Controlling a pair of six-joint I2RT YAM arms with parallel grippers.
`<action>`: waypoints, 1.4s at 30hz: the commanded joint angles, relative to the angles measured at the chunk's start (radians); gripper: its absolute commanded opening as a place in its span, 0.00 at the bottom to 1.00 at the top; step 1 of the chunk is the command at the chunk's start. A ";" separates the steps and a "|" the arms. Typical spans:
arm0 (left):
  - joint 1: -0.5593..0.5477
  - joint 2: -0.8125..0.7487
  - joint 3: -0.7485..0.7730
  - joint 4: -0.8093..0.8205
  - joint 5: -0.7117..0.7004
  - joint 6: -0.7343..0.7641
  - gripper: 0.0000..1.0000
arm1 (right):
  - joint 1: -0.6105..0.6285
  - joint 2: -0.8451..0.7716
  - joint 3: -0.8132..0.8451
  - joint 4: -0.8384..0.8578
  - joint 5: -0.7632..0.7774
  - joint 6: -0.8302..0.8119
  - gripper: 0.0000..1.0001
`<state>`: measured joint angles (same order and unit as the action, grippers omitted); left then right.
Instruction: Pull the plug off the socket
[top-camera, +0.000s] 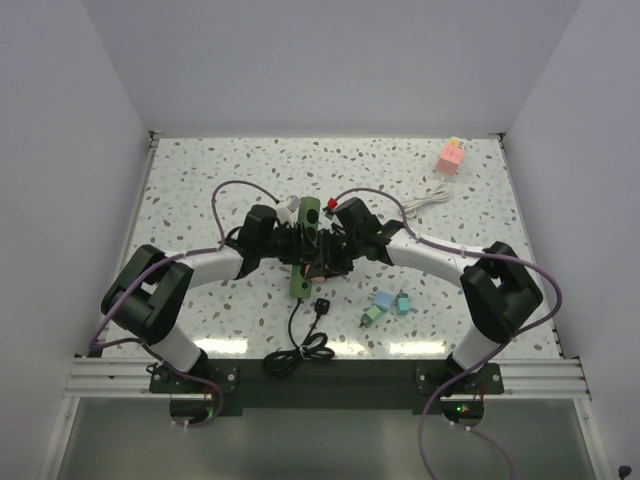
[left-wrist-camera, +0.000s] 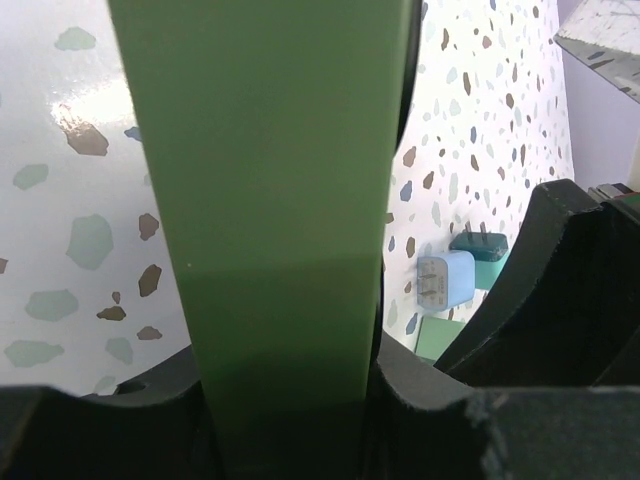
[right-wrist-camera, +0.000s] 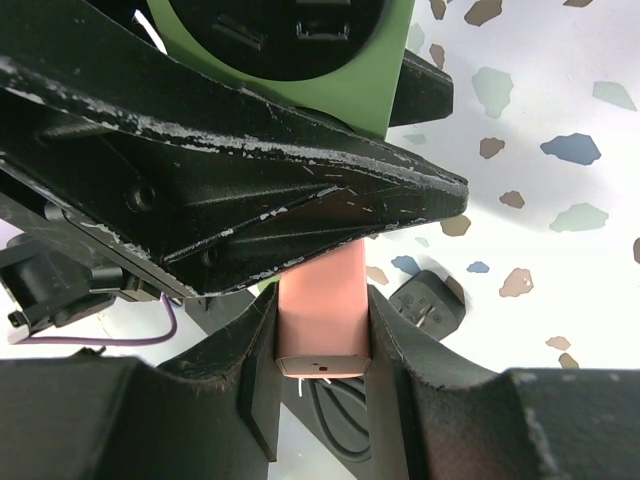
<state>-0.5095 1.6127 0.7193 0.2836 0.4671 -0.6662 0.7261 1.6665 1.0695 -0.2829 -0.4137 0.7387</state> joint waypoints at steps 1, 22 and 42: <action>-0.006 -0.008 -0.006 0.046 0.008 0.010 0.00 | -0.005 -0.047 0.056 0.070 -0.005 0.005 0.00; 0.016 0.039 0.144 -0.187 -0.163 0.185 0.00 | -0.155 -0.565 -0.229 -0.355 0.045 -0.139 0.00; 0.509 0.269 0.612 -0.527 -0.289 0.436 0.00 | -0.169 -0.232 -0.296 -0.190 0.073 -0.131 0.00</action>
<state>-0.0597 1.8244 1.2251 -0.1894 0.2424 -0.3332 0.5579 1.4311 0.7952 -0.5007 -0.3317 0.6090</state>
